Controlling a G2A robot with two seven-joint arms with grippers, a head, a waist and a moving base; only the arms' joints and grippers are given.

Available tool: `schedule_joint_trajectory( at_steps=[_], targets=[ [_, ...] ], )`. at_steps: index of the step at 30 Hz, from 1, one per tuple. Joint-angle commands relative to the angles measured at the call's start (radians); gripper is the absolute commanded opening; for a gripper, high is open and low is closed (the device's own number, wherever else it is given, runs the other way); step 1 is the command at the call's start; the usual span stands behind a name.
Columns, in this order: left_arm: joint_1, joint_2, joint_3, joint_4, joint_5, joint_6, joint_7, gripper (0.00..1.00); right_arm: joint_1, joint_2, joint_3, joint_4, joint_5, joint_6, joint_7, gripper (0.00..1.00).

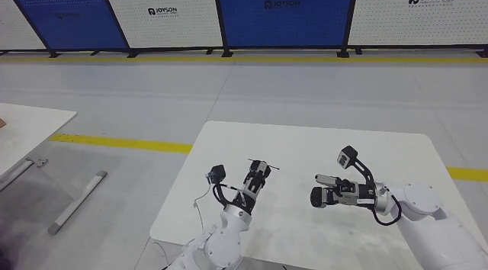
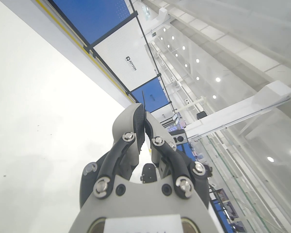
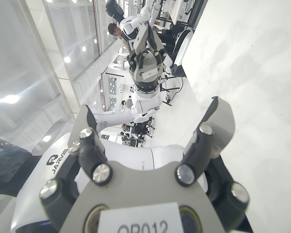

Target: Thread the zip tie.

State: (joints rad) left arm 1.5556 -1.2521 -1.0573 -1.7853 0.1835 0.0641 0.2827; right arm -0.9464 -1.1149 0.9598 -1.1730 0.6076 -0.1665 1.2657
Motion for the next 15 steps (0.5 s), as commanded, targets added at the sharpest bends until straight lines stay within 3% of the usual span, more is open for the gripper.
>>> schedule_joint_trajectory(
  at_steps=[1, 6, 15],
  targets=[
    [-0.012, -0.002, 0.015, 0.024, 0.044, 0.042, -0.013, 0.0, 0.0, 0.0, 0.0, 0.0, 0.0, 0.0, 0.0, 1.0],
    [-0.019, -0.006, 0.051, 0.049, 0.148, 0.111, -0.007, 0.0, 0.0, 0.0, 0.0, 0.0, 0.0, 0.0, 0.0, 1.0],
    [-0.017, -0.008, 0.054, 0.048, 0.144, 0.111, -0.002, 0.0, 0.0, 0.0, 0.0, 0.0, 0.0, 0.0, 0.0, 1.0]
  ],
)
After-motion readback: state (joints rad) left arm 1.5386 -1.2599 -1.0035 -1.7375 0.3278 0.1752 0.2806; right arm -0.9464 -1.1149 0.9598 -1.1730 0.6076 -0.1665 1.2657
